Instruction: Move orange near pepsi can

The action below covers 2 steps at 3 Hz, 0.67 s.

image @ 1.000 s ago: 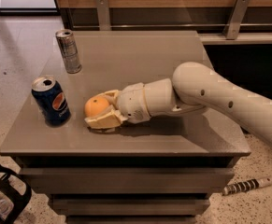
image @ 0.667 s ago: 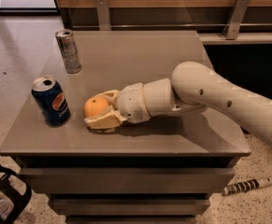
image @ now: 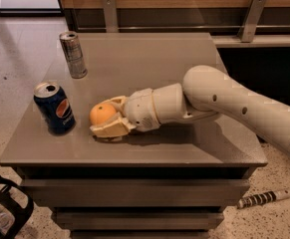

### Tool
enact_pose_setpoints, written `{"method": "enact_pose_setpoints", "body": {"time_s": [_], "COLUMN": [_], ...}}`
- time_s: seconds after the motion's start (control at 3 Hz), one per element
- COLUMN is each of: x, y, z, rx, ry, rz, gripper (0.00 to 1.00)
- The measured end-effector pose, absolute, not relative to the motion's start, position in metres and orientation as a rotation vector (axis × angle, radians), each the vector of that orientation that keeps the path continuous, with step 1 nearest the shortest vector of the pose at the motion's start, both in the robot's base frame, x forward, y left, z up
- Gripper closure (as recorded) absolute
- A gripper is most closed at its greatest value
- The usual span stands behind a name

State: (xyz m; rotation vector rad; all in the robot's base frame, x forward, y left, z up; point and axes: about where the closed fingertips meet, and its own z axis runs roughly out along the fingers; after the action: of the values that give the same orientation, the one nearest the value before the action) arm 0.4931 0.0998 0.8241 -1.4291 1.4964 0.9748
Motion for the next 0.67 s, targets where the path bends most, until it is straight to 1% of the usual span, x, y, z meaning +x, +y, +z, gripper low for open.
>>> {"method": "enact_pose_setpoints", "body": {"time_s": [0.33,0.67], "x": [0.4926,0.4926], "y": [0.1007,0.1008], "z": [0.8242,0.8242], "rx": [-1.431,-1.431], "ry": [1.495,1.495], "rz": [0.976,0.976], "gripper": [0.21,0.0]}}
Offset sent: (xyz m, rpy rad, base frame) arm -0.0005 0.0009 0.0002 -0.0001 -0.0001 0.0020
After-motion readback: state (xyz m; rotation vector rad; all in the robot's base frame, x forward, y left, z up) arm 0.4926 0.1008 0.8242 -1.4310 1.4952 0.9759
